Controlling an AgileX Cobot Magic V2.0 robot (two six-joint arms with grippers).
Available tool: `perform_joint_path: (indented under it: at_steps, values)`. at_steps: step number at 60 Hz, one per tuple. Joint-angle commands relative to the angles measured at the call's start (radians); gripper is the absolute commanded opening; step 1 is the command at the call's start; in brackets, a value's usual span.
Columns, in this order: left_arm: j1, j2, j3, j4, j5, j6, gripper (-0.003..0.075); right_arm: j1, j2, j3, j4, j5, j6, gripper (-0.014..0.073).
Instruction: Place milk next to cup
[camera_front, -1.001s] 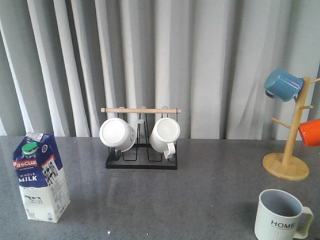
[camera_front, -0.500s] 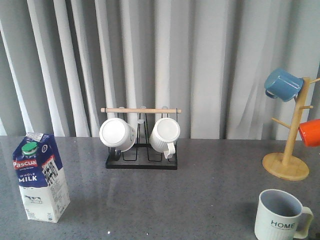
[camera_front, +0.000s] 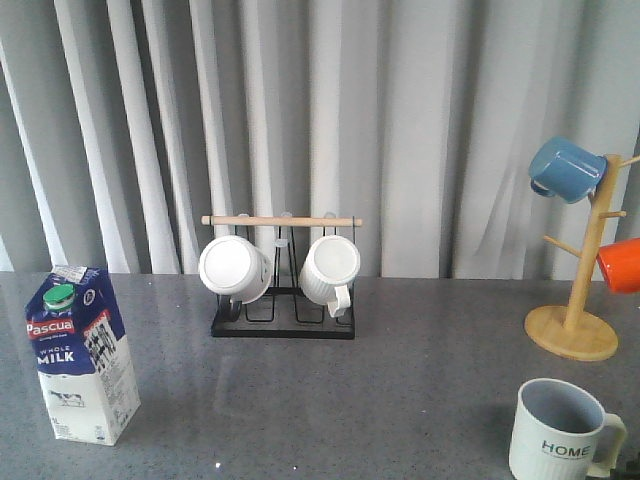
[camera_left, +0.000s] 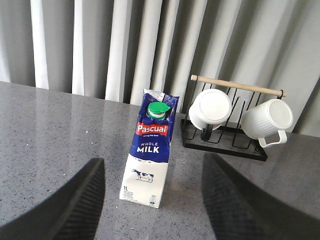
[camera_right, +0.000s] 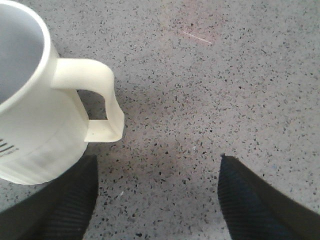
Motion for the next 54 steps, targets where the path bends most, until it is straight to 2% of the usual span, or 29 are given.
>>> perform_joint_path:
  at_steps: [1, 10, 35, 54]
  values:
    - [0.002, 0.013, -0.031, 0.002, -0.07, -0.001, 0.0418, 0.022, -0.02, -0.025, 0.001, -0.041, -0.021, 0.0463]
    - [0.002, 0.013, -0.031, 0.002, -0.068, -0.001, 0.0418, 0.085, -0.02, -0.025, 0.004, -0.046, -0.049, 0.0448]
    - [0.002, 0.013, -0.031, 0.002, -0.064, -0.001, 0.0418, 0.082, -0.02, -0.025, -0.007, -0.055, -0.051, 0.0447]
    - [0.002, 0.013, -0.031, 0.003, -0.061, -0.001, 0.0418, 0.0, -0.02, -0.025, -0.013, -0.053, -0.048, 0.0445]
